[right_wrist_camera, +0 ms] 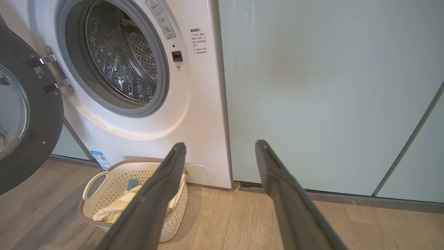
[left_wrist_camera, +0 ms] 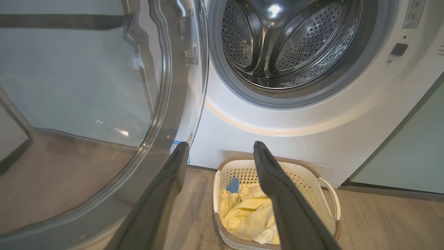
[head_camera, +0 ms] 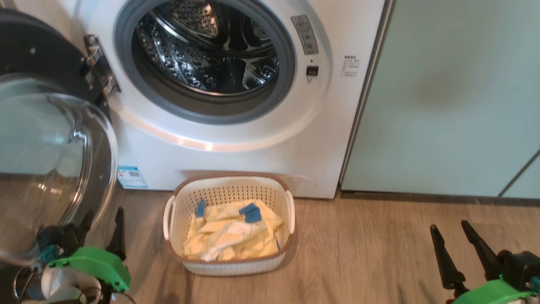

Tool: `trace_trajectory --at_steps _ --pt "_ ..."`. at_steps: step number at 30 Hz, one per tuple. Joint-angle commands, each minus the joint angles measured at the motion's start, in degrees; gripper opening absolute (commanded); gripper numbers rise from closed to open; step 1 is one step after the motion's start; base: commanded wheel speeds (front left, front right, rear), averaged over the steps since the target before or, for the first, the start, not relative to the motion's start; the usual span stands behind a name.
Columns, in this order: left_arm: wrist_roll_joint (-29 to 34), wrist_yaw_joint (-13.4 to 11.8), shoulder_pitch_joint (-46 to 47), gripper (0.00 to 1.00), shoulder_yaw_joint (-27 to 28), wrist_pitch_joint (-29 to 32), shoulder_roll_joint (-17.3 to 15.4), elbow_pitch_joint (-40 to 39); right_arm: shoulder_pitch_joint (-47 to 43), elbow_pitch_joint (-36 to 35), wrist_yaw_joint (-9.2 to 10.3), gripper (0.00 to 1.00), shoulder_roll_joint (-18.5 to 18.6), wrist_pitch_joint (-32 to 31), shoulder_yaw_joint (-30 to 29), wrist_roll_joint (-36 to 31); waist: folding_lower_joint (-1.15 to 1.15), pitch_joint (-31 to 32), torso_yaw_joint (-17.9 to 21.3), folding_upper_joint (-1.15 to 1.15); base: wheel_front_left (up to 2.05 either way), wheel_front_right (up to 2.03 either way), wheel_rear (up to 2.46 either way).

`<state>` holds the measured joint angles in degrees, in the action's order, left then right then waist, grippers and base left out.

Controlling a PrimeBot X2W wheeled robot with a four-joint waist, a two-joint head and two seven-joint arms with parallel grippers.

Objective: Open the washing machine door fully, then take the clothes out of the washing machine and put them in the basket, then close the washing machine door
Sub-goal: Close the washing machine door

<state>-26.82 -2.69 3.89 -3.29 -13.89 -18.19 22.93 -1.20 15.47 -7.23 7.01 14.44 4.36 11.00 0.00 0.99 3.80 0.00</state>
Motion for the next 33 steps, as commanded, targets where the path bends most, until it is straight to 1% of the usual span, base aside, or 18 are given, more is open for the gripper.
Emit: trace_trajectory --at_steps 1,8,14,26,33 --pt "-0.2 0.0 3.0 1.0 2.2 -0.7 -2.3 -1.3 1.2 -1.7 -0.25 1.0 0.7 0.6 1.1 -0.5 0.0 0.0 0.0 0.0 -2.13 2.13 0.0" --pt "-0.6 0.6 3.1 1.0 2.0 -0.8 -2.4 -1.1 1.1 -1.6 -0.25 1.0 0.6 0.6 1.1 -0.5 0.0 0.3 -0.1 0.0 -1.88 1.88 0.0" --pt "-0.8 0.9 3.1 1.0 2.2 -0.9 -2.5 -1.0 1.2 -1.6 -0.25 1.0 0.6 0.6 1.2 -0.4 0.0 0.4 -0.2 0.0 -1.02 1.02 0.0" --pt "-1.0 0.2 3.2 1.0 3.3 -1.0 -2.1 -0.8 1.2 -1.6 -0.25 1.0 0.3 0.6 1.1 -0.5 0.0 0.2 -0.4 0.0 -0.11 0.11 0.0" --pt "-1.6 0.9 3.1 1.0 4.3 -1.1 -1.4 -1.6 1.3 -1.7 -0.25 1.0 0.3 0.6 0.9 -0.5 0.0 0.2 -1.4 0.0 0.0 0.0 0.0"
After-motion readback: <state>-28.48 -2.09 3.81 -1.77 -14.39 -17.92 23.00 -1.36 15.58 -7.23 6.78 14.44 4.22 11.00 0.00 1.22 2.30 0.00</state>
